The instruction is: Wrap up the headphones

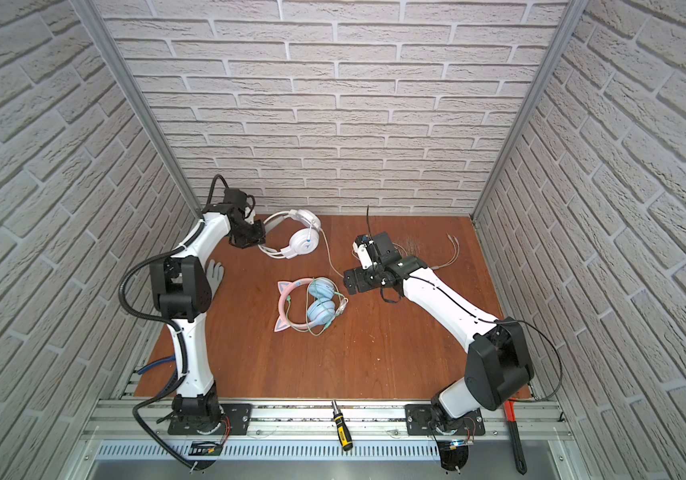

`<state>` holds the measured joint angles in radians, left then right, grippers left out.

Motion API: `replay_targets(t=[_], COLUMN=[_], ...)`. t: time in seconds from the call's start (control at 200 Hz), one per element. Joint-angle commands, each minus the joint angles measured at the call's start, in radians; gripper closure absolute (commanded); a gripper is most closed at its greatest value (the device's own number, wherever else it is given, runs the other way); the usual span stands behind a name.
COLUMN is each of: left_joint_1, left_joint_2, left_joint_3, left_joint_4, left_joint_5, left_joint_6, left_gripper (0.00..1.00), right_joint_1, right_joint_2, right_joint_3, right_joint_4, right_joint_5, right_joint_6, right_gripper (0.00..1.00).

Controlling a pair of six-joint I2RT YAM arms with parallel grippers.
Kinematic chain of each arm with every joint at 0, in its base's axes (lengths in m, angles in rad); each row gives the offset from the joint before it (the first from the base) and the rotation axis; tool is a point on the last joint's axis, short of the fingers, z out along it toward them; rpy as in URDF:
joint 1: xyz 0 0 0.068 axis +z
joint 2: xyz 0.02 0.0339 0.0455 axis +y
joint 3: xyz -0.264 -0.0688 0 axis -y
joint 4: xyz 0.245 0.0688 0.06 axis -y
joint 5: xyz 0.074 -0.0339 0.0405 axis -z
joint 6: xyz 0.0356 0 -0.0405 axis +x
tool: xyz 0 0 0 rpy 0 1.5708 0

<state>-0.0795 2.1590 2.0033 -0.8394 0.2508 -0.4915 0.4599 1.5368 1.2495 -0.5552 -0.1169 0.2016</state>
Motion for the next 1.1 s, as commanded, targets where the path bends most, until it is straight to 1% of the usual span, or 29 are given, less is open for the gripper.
replay_targets(t=[0.0,0.215,0.305,0.385,0.455,0.525,0.63,0.69,0.79,0.85,0.895,1.095], left_joint_1=[-0.015,-0.031,-0.031,-0.031,-0.030,-0.030,-0.027,-0.021,-0.014,-0.013,-0.013,0.003], left_joint_2=[-0.095,-0.173,-0.193,-0.208,-0.220,-0.227,-0.235,-0.235,-0.228,-0.221,-0.217,-0.213], left_joint_3=[0.052,0.051,0.055,0.054,0.050,0.049,0.058,0.067,0.088,0.103,0.114,0.134], left_joint_4=[-0.021,-0.058,-0.080,-0.100,-0.107,-0.109,-0.110,-0.106,-0.092,-0.092,-0.092,-0.079], left_joint_5=[0.103,0.133,0.132,0.127,0.130,0.134,0.132,0.137,0.159,0.162,0.156,0.119], left_joint_6=[-0.013,-0.025,-0.028,-0.030,-0.034,-0.039,-0.054,-0.068,-0.093,-0.103,-0.107,-0.140], left_gripper=[1.00,1.00,1.00,1.00,1.00,1.00,1.00,1.00,1.00,1.00,1.00,1.00], right_joint_1=[-0.006,-0.014,-0.028,-0.049,-0.062,-0.070,-0.094,-0.107,-0.128,-0.138,-0.142,-0.148], right_joint_2=[0.044,0.154,0.192,0.212,0.234,0.263,0.302,0.320,0.354,0.373,0.382,0.351], right_joint_3=[0.050,0.080,0.094,0.092,0.085,0.091,0.098,0.087,0.076,0.076,0.069,-0.027], right_joint_4=[0.129,0.294,0.332,0.377,0.422,0.426,0.422,0.434,0.452,0.454,0.457,0.465], right_joint_5=[-0.068,-0.109,-0.101,-0.120,-0.135,-0.140,-0.214,-0.264,-0.353,-0.390,-0.412,-0.420], right_joint_6=[-0.033,-0.073,-0.086,-0.092,-0.112,-0.143,-0.157,-0.151,-0.142,-0.126,-0.115,-0.101], right_gripper=[0.03,0.04,0.04,0.05,0.07,0.09,0.14,0.18,0.30,0.38,0.42,0.44])
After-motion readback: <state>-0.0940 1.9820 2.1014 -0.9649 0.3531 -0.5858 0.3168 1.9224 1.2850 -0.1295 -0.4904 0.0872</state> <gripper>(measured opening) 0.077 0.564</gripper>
